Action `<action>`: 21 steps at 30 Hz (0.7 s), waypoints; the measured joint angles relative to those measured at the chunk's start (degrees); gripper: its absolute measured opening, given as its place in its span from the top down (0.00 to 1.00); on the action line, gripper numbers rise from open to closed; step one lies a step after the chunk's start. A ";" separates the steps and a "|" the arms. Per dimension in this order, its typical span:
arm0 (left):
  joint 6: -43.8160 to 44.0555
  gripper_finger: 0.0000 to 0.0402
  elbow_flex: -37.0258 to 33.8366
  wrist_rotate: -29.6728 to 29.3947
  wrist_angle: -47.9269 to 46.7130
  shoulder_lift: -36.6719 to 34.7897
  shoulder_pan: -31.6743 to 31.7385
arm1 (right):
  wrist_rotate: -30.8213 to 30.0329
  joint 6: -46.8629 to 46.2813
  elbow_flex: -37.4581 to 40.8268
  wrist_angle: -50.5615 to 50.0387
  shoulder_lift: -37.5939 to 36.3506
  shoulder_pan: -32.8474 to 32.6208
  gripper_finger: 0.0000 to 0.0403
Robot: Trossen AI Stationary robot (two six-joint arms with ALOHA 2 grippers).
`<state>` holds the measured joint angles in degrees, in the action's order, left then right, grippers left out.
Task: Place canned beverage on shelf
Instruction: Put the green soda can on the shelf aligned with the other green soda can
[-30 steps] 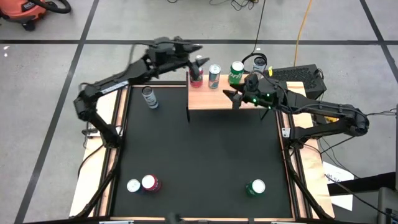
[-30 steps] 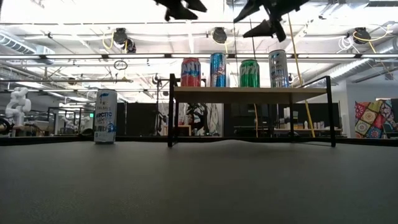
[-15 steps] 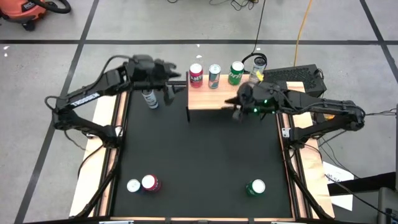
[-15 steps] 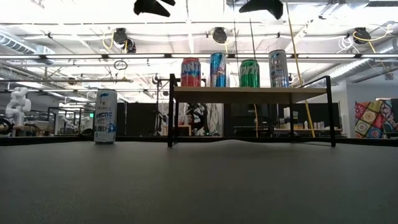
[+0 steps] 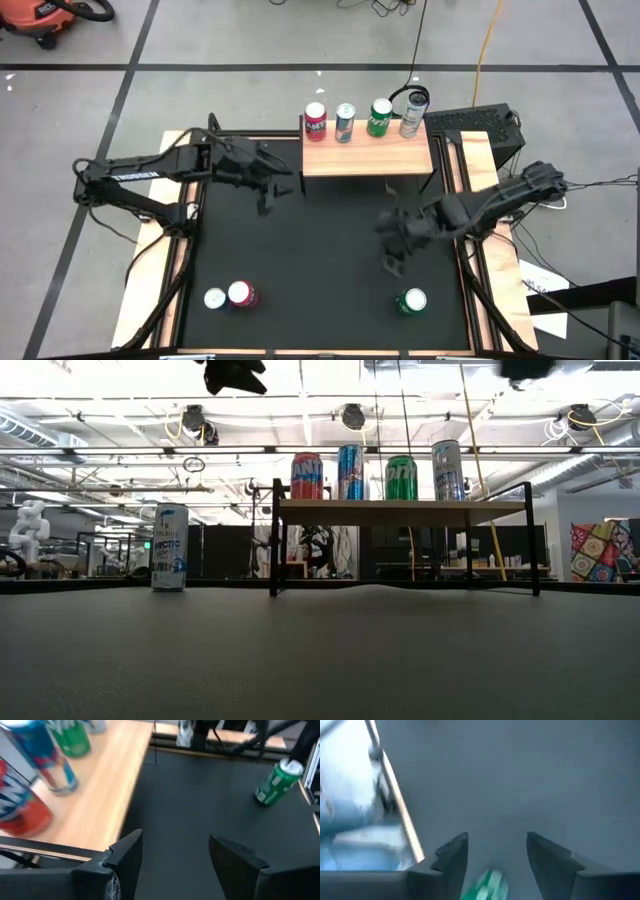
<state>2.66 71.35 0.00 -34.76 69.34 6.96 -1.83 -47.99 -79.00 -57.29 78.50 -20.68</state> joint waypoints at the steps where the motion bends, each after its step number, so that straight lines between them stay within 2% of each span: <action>1: 0.09 0.44 -1.07 -0.03 0.72 0.19 -0.70 | 1.37 -2.30 -0.08 -2.35 -0.07 -1.42 0.52; 3: 2.39 0.44 -2.56 -0.08 1.12 0.91 -2.14 | 3.48 -5.50 -1.33 -7.16 -0.11 -3.68 0.48; 6: 9.78 0.44 -3.70 -0.12 1.80 1.80 -4.64 | 3.56 -7.18 -5.45 -14.12 -0.14 -6.08 0.42; 9: 17.70 0.44 -4.50 -2.98 4.03 3.03 -6.87 | 3.72 -7.05 -8.89 -19.24 -0.29 -7.43 0.35; 14: 26.01 0.44 -4.69 -5.92 11.54 7.35 -10.79 | 3.94 -6.94 -9.40 -19.32 0.48 -12.18 0.25; 17: 27.06 0.44 -4.67 -7.08 16.41 10.59 -13.42 | 5.23 -5.55 -9.35 -19.11 1.39 -15.51 0.20; 21: 31.12 0.44 -4.67 -9.96 22.64 14.61 -16.40 | 3.35 -5.47 -9.35 -16.52 1.36 -20.46 0.15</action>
<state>33.78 66.67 -9.96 -12.12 83.95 -9.44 1.52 -53.45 -88.36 -73.81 79.85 -41.14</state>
